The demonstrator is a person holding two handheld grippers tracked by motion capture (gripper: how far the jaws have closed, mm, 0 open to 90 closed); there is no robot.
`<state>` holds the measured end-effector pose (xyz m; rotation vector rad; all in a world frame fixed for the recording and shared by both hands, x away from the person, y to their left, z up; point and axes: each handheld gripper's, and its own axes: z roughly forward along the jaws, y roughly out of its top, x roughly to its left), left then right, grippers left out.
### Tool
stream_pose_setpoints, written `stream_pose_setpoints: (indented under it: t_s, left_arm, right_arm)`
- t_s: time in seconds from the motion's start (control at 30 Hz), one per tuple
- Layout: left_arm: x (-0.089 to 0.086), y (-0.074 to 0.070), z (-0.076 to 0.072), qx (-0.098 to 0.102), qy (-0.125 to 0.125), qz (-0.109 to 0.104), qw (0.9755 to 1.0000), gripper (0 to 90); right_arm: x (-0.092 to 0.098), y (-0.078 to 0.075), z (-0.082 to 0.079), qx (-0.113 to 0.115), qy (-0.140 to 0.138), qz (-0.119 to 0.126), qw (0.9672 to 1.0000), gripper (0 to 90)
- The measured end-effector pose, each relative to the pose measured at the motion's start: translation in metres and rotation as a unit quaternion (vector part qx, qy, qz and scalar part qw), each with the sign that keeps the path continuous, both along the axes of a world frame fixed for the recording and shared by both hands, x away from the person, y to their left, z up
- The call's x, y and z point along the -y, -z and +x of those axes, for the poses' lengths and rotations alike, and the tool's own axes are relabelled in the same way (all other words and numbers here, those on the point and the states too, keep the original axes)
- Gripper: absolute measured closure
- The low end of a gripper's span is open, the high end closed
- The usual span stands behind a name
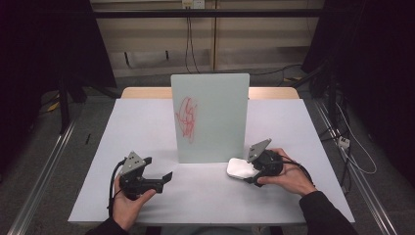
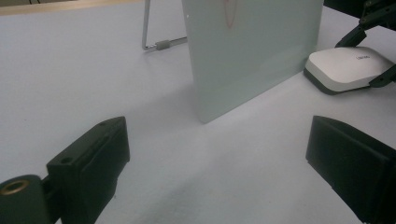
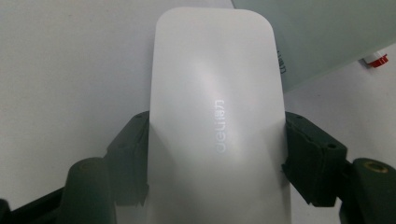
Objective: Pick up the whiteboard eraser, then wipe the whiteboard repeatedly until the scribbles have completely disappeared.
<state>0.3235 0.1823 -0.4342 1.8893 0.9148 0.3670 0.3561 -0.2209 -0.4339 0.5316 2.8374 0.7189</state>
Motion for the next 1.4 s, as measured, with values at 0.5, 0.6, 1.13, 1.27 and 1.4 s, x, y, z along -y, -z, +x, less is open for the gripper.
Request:
stream_pose_setpoints:
  t_s: [0.5,0.6,1.13,1.27,1.4]
  left_arm:
    - [-0.004,0.000,0.001,-0.003,-0.005,-0.004,1.0000,5.9]
    - [-0.002,0.001,0.001,-0.006,-0.001,-0.003,1.0000,6.0]
    - [-0.002,0.001,0.001,-0.011,-0.003,-0.009,0.9999,6.0]
    - [-0.002,0.001,0.002,-0.010,-0.001,-0.006,0.9999,6.0]
    - [-0.005,0.002,0.003,-0.014,-0.004,-0.011,0.9998,6.0]
  right_arm:
    - [0.012,-0.013,-0.006,0.027,0.042,0.068,0.9964,31.4]
    - [0.014,-0.014,-0.007,0.031,0.053,0.075,0.9953,31.4]
    - [0.016,-0.023,-0.016,0.065,0.089,0.110,0.9878,31.5]
    - [0.015,-0.026,-0.017,0.074,0.095,0.117,0.9858,31.5]
    - [0.011,-0.030,-0.017,0.092,0.099,0.124,0.9831,31.5]
